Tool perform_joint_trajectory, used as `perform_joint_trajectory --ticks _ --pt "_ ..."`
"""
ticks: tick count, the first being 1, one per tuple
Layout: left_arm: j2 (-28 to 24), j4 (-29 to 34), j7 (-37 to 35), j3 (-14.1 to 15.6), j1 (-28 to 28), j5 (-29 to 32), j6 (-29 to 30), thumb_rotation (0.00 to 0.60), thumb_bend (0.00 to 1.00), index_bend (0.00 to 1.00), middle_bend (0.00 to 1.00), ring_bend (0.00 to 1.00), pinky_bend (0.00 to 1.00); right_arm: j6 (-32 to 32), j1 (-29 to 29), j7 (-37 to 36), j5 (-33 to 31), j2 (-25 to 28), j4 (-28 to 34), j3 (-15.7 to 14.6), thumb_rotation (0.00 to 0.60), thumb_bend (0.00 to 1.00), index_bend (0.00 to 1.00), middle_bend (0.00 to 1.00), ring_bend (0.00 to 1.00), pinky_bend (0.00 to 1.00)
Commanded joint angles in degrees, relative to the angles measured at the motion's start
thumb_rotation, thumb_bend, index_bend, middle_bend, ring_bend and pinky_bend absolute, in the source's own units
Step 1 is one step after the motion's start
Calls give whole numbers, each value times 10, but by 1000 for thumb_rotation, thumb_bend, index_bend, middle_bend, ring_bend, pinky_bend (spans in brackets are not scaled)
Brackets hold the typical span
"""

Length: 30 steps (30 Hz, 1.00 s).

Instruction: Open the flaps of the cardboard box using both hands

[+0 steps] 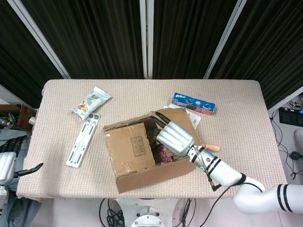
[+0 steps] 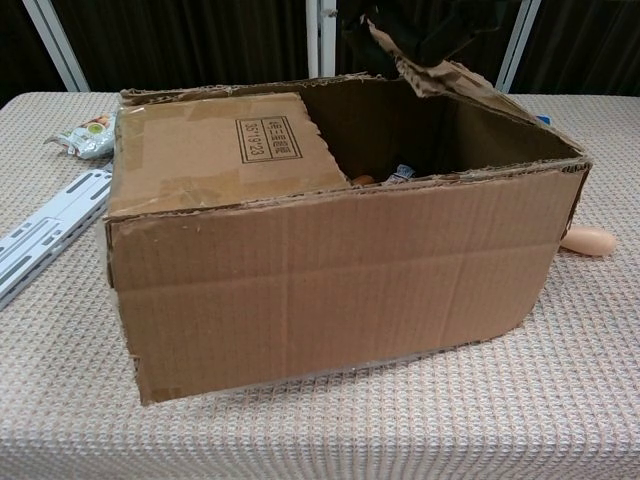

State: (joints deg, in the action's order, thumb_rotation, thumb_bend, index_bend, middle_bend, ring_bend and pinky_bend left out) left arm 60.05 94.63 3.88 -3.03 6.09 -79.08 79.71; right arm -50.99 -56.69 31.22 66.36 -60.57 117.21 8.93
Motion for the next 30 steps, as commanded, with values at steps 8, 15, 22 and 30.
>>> perform_joint_trajectory --ticks 8,15,22,30 --pt "1 11 13 -1 8 -3 -7 240 0 101 123 110 212 -36 47 -57 47 76 36 7 600 893 663 430 0 0" --pt "-2 29 38 -1 15 -1 -14 243 0 101 124 111 212 -53 88 -127 101 120 35 3 600 892 627 393 0 0" --pt "-5 53 72 -2 25 8 -24 240 0 101 124 111 212 -74 124 -209 159 145 11 -2 600 890 565 369 0 0" --pt "1 79 118 -5 41 22 -41 242 0 101 124 111 213 -114 172 -311 229 182 -24 -16 600 876 525 333 0 0"
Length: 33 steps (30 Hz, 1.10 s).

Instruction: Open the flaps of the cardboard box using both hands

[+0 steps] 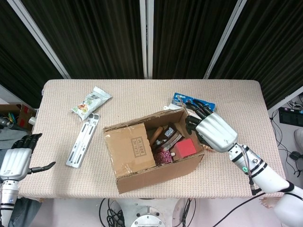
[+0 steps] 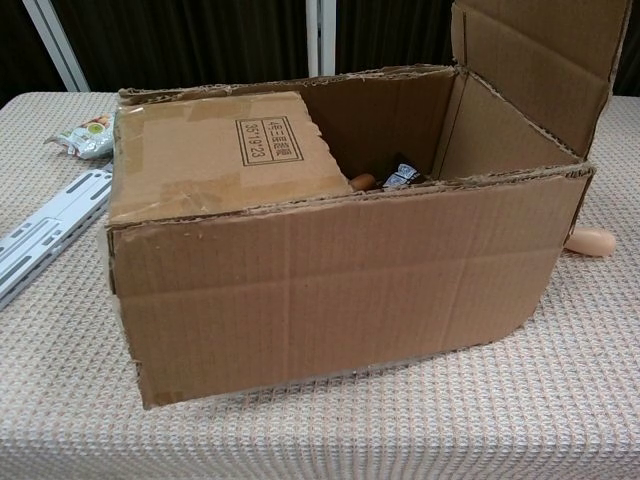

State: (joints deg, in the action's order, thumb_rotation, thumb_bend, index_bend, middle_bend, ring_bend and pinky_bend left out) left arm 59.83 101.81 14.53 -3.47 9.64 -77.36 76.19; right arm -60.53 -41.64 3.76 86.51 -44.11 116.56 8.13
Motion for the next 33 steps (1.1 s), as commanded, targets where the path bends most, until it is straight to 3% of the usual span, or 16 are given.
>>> perform_joint_trajectory --ticks 1,15,18,28,33 --pt "5 11 19 -1 9 8 -9 241 0 101 123 111 213 -24 28 -51 36 23 -25 -10 600 876 523 332 0 0" --pt "23 40 79 -2 28 26 -18 241 0 100 124 111 213 -76 80 -203 92 47 -108 -24 600 833 493 318 0 0" --pt "24 44 86 -2 31 29 -18 239 0 101 124 111 213 -78 84 -227 98 46 -122 -26 600 825 476 268 0 0" --pt "29 46 90 0 34 33 -15 240 0 101 123 111 213 -133 99 -311 122 42 -143 -15 600 785 247 147 0 0" --pt "25 45 83 2 32 29 -9 241 0 101 123 111 213 -110 100 -323 120 48 -145 -22 600 784 230 222 0 0"
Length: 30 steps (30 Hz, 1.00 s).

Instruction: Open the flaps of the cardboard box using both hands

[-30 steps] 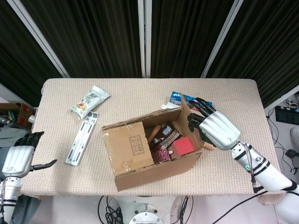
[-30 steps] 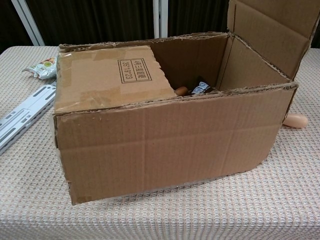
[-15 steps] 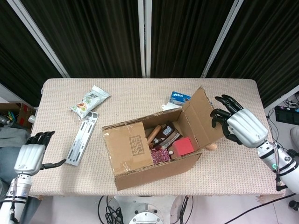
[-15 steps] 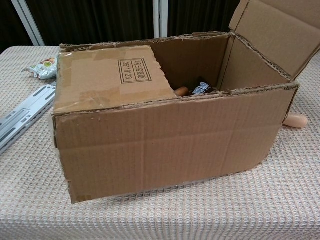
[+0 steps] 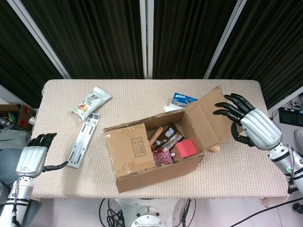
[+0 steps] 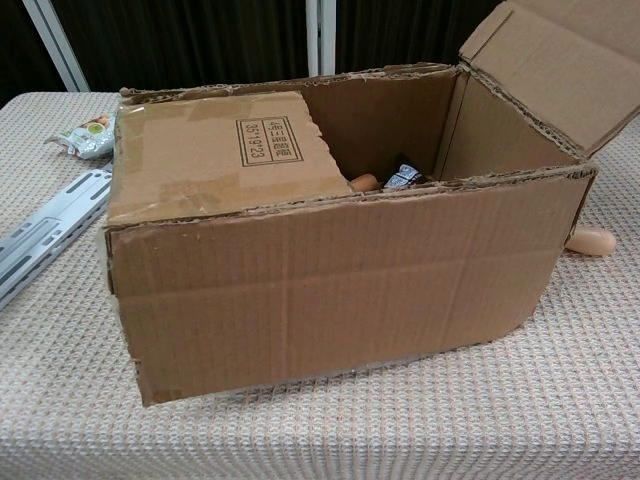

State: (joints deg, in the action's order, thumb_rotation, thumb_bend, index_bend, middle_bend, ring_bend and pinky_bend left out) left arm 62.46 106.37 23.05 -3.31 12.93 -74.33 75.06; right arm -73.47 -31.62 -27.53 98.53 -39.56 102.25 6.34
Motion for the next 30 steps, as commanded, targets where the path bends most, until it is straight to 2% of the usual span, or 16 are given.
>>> perform_joint_trajectory --ticks 1,4,9,11,13,18,22,27,28,30 --pt "-3 -1 -4 1 -2 -3 4 241 0 101 124 111 213 20 0 -13 -2 -1 -5 -4 600 784 230 225 0 0" --pt "-7 -1 -8 3 -4 -7 8 242 0 101 124 111 213 -2 10 -14 -2 -14 -13 -1 600 783 198 191 0 0" --pt "-17 -1 -22 -3 5 -24 6 240 0 101 123 111 213 -91 59 43 -12 -58 -41 5 600 778 5 19 0 0" --pt "-22 -1 -45 -11 19 -41 -4 247 0 101 124 111 213 -117 79 59 -20 -75 -51 3 600 770 0 0 0 0" --pt "-29 0 -85 -26 44 -69 -23 264 0 101 136 111 213 -137 97 46 -30 -91 -64 1 600 757 0 0 0 0" --pt "-26 -5 -222 -77 139 -140 -89 277 0 149 201 112 214 -155 125 -1 -51 -98 -88 -5 600 737 0 0 0 0" --pt "2 -25 -320 -105 245 -167 -191 268 0 171 209 112 214 -178 146 -2 -51 -88 -77 -5 600 733 0 0 0 0" --pt "70 -89 -391 -103 350 -201 -284 261 0 197 217 112 214 -199 166 -1 -55 -68 -47 -1 600 734 0 0 0 0" --pt "82 -102 -403 -100 365 -207 -294 245 0 217 222 112 213 -203 169 0 -55 -65 -43 0 600 734 0 0 0 0" --pt "103 -128 -440 -90 394 -221 -314 153 0 278 256 106 209 -210 176 3 -57 -61 -37 2 600 734 0 0 0 0"
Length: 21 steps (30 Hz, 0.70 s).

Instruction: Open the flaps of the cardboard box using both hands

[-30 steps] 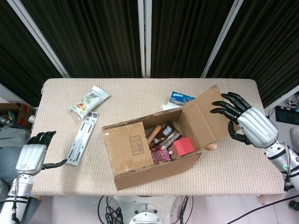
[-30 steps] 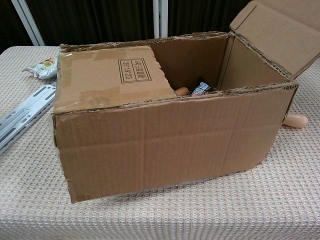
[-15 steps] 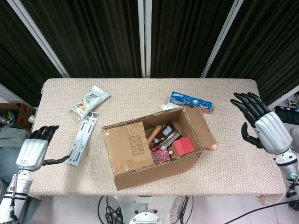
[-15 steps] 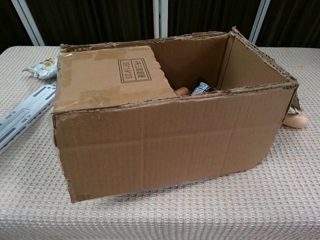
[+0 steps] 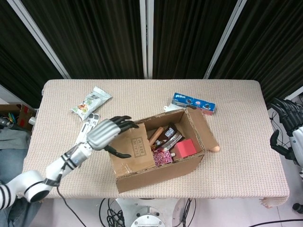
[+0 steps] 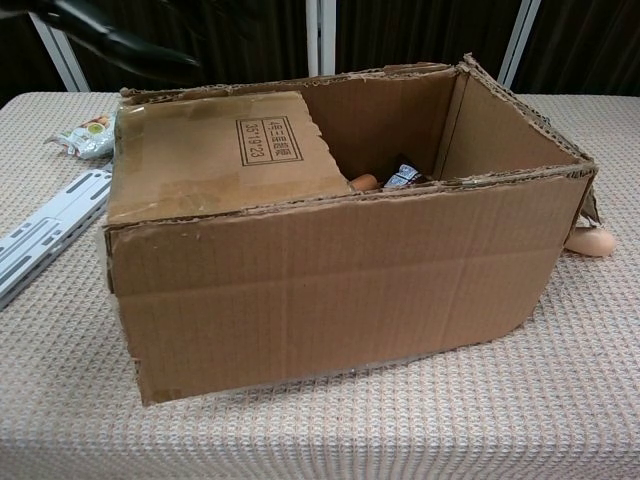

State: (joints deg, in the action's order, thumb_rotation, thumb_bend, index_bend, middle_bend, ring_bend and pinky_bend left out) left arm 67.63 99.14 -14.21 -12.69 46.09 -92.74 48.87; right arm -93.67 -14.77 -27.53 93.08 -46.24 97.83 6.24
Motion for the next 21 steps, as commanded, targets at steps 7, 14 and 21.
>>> perform_joint_trajectory --ticks 7,14,21 --pt "80 -99 -131 27 120 -66 -66 0 0 327 286 93 190 -8 19 0 -14 6 7 8 600 742 0 0 0 0" --pt "87 -113 -124 57 148 -87 -62 0 0 357 291 93 189 4 16 -11 -18 -6 -2 16 600 746 0 0 0 0" --pt "85 -123 -88 70 149 -94 -26 0 0 463 390 93 187 6 17 -17 -18 -12 -7 23 600 750 0 0 0 0"
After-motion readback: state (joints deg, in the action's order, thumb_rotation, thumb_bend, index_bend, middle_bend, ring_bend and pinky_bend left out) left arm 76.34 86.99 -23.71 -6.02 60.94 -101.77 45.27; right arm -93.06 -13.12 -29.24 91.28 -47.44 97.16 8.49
